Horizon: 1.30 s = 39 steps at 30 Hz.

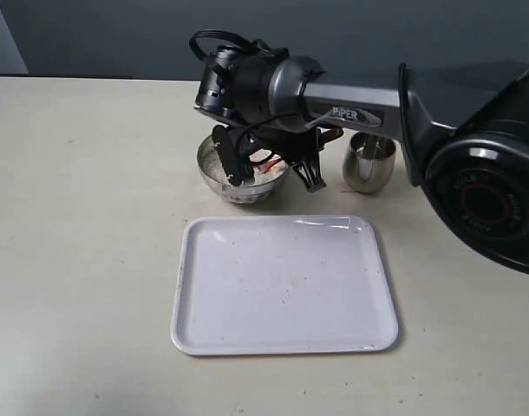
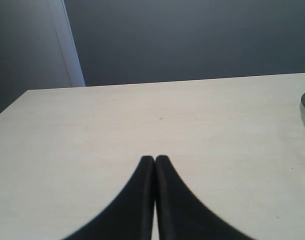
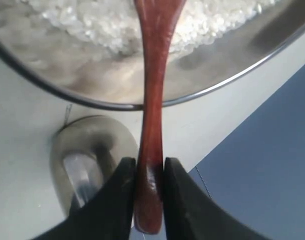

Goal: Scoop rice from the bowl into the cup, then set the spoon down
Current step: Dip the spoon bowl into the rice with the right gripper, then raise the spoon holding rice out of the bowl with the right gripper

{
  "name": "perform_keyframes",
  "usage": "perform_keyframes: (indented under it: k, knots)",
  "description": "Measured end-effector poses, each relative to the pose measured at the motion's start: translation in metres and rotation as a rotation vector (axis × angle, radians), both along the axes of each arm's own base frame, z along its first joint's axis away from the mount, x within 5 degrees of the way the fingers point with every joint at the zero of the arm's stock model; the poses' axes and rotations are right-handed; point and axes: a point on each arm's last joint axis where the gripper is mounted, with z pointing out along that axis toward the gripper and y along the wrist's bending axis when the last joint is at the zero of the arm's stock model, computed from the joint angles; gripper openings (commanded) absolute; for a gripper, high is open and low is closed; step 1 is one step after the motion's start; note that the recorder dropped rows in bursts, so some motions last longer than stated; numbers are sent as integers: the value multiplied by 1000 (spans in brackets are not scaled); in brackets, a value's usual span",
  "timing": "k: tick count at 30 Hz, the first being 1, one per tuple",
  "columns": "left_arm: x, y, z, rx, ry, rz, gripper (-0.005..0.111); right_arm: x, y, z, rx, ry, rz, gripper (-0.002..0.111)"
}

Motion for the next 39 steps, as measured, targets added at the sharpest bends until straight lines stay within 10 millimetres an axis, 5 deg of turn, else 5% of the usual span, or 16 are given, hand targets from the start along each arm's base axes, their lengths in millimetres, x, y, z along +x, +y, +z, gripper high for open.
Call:
perform_keyframes:
  k: [39]
  knots:
    - [0,0,0,0,0,0,1,13,-18,31,244,112,-164,-1]
